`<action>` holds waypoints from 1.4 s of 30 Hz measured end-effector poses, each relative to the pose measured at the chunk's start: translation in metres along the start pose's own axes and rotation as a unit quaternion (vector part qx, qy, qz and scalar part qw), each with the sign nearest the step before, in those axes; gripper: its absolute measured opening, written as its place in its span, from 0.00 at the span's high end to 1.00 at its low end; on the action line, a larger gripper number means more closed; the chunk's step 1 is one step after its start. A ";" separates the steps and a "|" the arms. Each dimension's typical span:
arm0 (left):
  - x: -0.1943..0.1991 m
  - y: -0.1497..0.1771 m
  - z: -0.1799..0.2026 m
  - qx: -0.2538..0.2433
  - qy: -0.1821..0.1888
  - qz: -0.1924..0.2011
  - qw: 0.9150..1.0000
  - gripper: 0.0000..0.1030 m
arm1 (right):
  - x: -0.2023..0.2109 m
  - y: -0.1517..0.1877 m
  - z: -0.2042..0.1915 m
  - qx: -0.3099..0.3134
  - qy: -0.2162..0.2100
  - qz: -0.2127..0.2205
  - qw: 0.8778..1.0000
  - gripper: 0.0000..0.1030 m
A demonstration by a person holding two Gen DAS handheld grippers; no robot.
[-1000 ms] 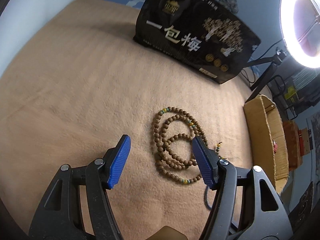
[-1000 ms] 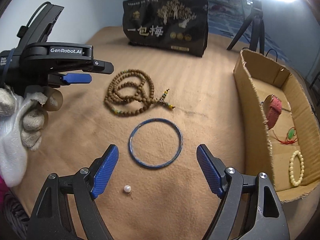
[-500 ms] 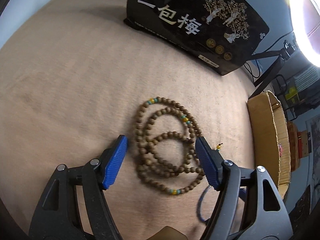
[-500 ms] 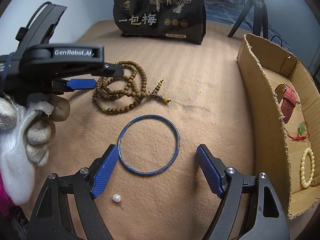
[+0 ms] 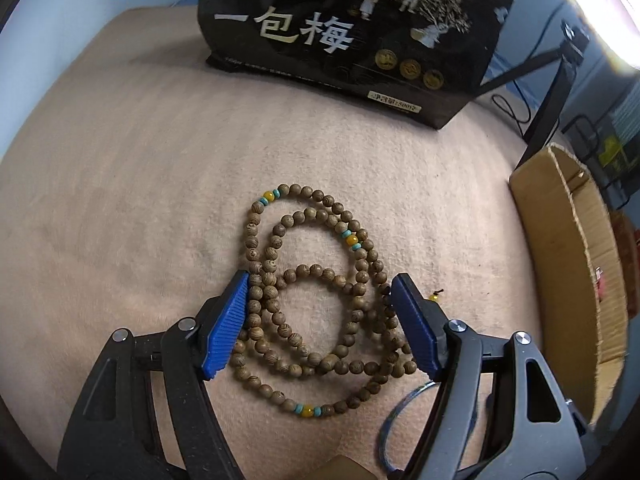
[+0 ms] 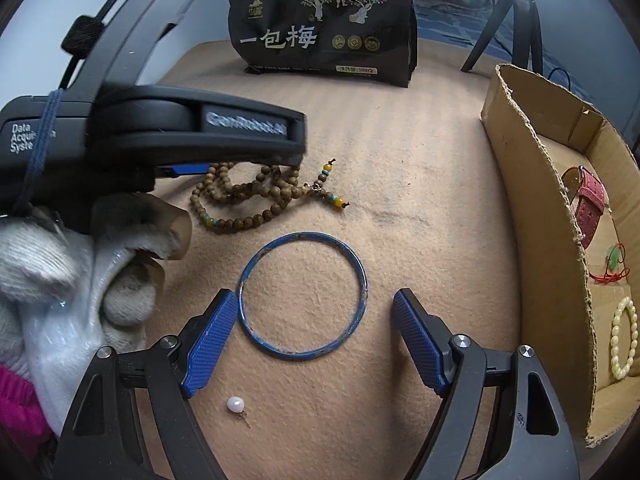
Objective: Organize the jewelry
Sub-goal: 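Move left tool to the wooden bead mala while right tool reaches the blue bangle, then grasp and lift the mala with left tool while right tool grips the bangle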
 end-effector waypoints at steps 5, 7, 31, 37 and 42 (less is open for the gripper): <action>-0.004 -0.002 0.007 -0.019 -0.012 0.012 1.000 0.29 | 0.002 -0.001 0.001 0.004 0.001 0.001 1.000 0.22; -0.005 -0.002 0.010 -0.027 -0.019 0.019 0.999 0.31 | 0.005 -0.002 0.001 0.001 -0.003 0.006 1.000 0.22; -0.006 -0.015 -0.026 0.003 -0.019 0.022 1.000 0.89 | -0.021 0.001 -0.010 0.056 0.029 -0.030 0.998 0.24; 0.018 -0.015 -0.056 0.026 -0.003 0.025 0.999 0.89 | -0.016 0.000 -0.007 0.053 0.033 -0.021 0.998 0.31; 0.043 -0.023 -0.066 0.042 0.018 0.041 0.998 0.89 | 0.001 -0.008 -0.010 0.057 0.034 0.005 0.998 0.31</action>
Point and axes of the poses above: each gripper's, at about its wrist camera, not at the fingertips, and x roughly against the way its jaws point, z to its right, y to its underside, the point moved 8 cm from there along -x, roughly the way its jaws point, and after that the axes turned 15 degrees about -y, right-handed, at the moved point
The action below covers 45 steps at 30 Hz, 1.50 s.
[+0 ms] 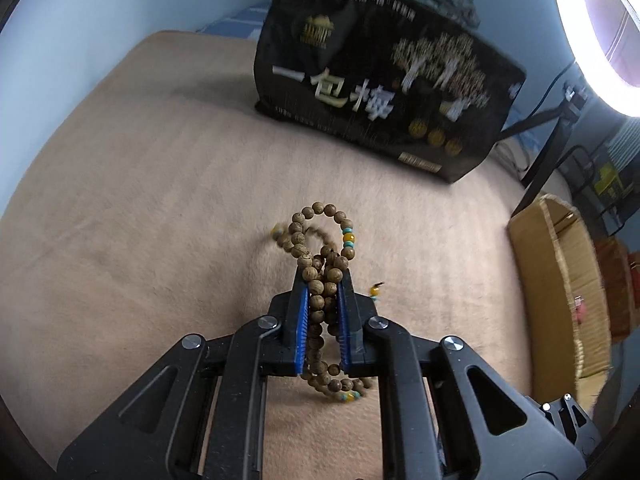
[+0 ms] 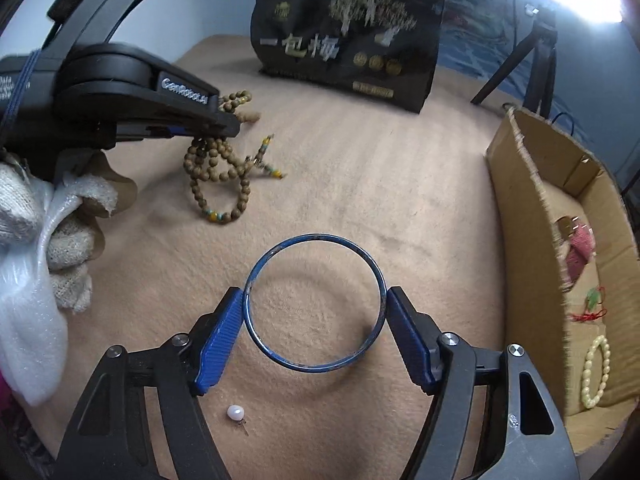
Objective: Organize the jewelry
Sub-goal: 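Grasp and lift the mala with left tool while right tool grips the bangle, then carry the mala and blue bangle in both tools over the cardboard box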
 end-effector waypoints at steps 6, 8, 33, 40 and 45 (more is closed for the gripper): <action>0.041 -0.009 0.003 0.014 0.042 0.022 0.999 0.90 | 0.034 -0.015 -0.006 0.005 -0.001 0.045 0.999 0.31; 0.059 -0.012 0.004 0.013 0.055 0.036 0.998 0.90 | 0.047 -0.020 -0.007 0.009 0.000 0.057 0.998 0.31; 0.148 0.003 0.121 -0.061 0.153 0.082 0.983 0.90 | 0.196 -0.032 0.119 -0.088 0.044 0.170 0.981 0.31; 0.144 -0.006 0.166 -0.086 0.164 0.083 0.979 0.90 | 0.197 -0.021 0.149 -0.120 0.042 0.167 0.978 0.31; 0.136 -0.016 0.199 -0.099 0.174 0.080 0.977 0.90 | 0.190 -0.013 0.160 -0.126 0.043 0.154 0.979 0.31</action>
Point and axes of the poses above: each gripper's, at about its wrist camera, not at the fingertips, and x roughly against the way its jaws point, z to its right, y to its underside, the point moved 8 cm from there along -x, roughly the way its jaws point, and after that the axes turned 15 degrees about -y, right-handed, at the moved point
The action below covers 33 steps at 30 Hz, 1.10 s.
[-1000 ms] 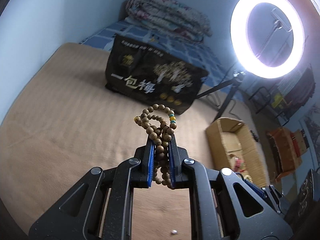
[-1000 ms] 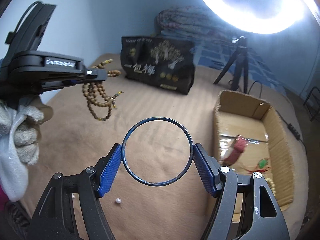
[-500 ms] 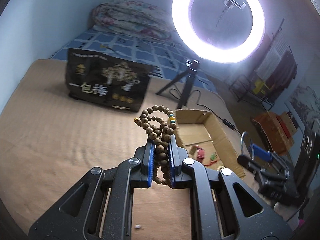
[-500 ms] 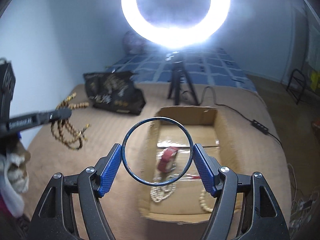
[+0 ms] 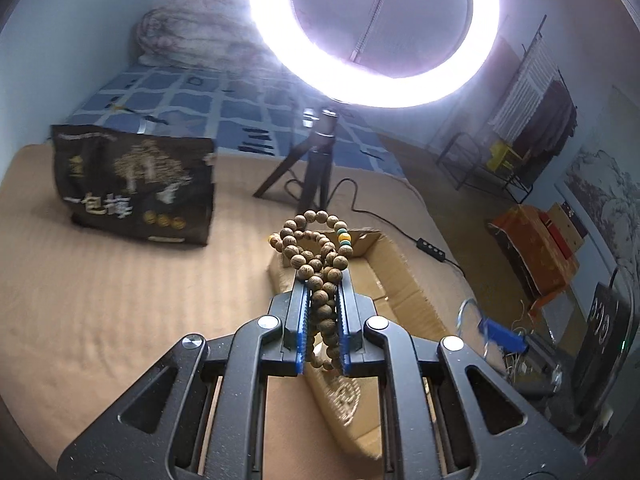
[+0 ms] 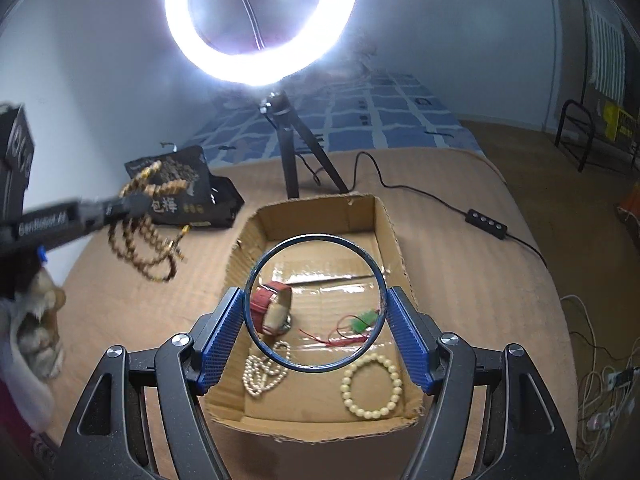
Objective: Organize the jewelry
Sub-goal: 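Carry the mala and blue bangle in both tools over the cardboard box, then open both tools to drop the mala and bangle into the box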
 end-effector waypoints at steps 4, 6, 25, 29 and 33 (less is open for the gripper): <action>-0.023 -0.005 0.020 -0.015 0.000 -0.008 1.000 0.90 | -0.006 0.006 0.006 -0.008 -0.006 -0.011 1.000 0.31; -0.035 -0.006 0.028 -0.025 -0.002 -0.010 1.000 0.90 | -0.010 0.011 0.007 -0.006 -0.006 -0.021 1.000 0.31; -0.090 0.013 0.056 -0.064 -0.015 -0.045 0.997 0.90 | -0.035 0.034 0.017 -0.011 0.006 -0.062 0.998 0.30; -0.088 0.012 0.056 -0.065 -0.017 -0.044 0.997 0.89 | -0.034 0.035 0.018 -0.008 0.018 -0.065 0.998 0.30; -0.082 0.011 0.055 -0.078 -0.025 -0.035 0.996 0.82 | -0.033 0.034 0.020 -0.010 0.025 -0.066 0.997 0.26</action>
Point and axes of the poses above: each gripper's, at about its wrist camera, not at the fingertips, and x roughly against the way its jaws point, z to its right, y to its underside, the point moved 8 cm from there along -x, roughly the way its jaws point, and after that the axes turned 15 degrees about -y, right-handed, at the moved point
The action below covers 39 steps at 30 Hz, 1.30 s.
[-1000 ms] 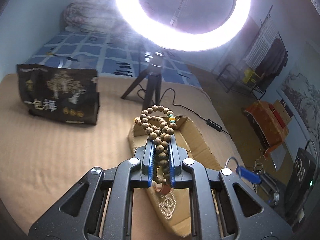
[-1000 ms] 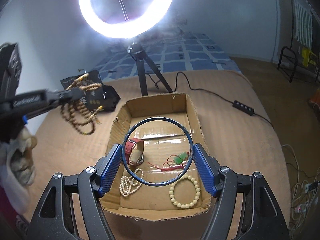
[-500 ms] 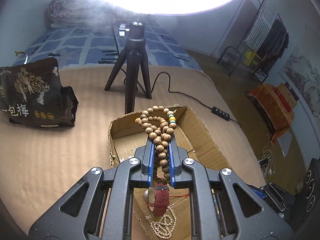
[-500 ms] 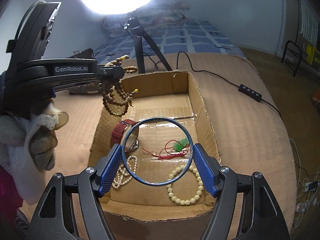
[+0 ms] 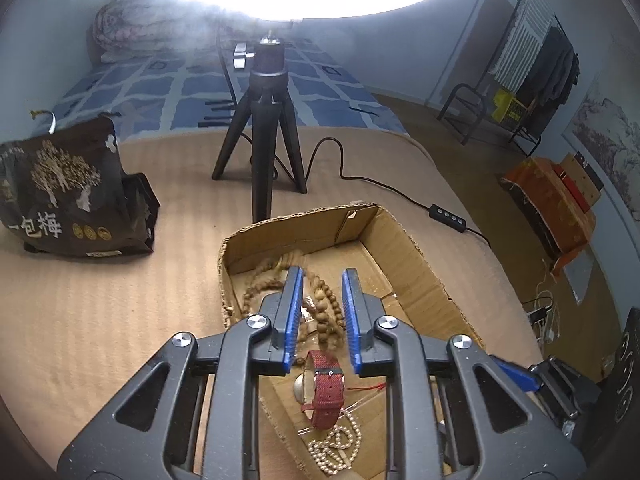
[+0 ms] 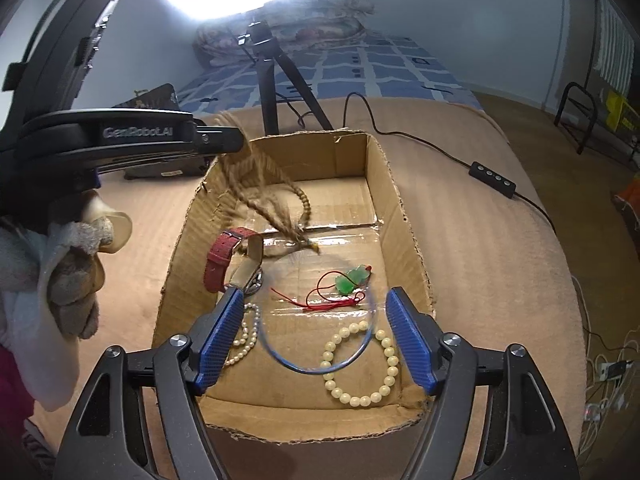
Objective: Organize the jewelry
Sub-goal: 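Open both tools to drop the mala and bangle into the box, then move left tool to the white pearl bead while right tool grasps another bead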
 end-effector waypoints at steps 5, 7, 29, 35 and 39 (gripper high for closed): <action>0.015 0.001 -0.008 0.001 -0.004 0.007 1.000 0.82 | 0.011 -0.001 -0.006 0.006 0.003 0.005 1.000 0.26; 0.024 0.001 -0.012 0.002 -0.005 0.011 1.000 0.82 | 0.015 -0.002 -0.010 0.010 0.005 0.007 1.000 0.26; 0.165 0.055 -0.117 -0.009 -0.058 0.069 0.996 0.82 | 0.083 0.006 -0.087 0.017 -0.023 0.065 0.997 0.26; 0.187 0.108 -0.166 0.017 -0.059 0.051 0.997 0.82 | 0.076 0.026 -0.129 0.038 -0.063 0.060 0.996 0.26; 0.188 0.150 -0.186 0.027 -0.057 0.029 0.998 0.82 | 0.064 0.037 -0.161 0.066 -0.088 0.052 0.993 0.26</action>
Point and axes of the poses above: each gripper's, at about its wrist camera, not at the fingertips, and x roughly against the way its jaws point, z to its right, y to its underside, the point moved 8 cm from there along -x, roughly the way its jaws point, and after that the axes turned 15 degrees about -y, right-handed, at the moved point
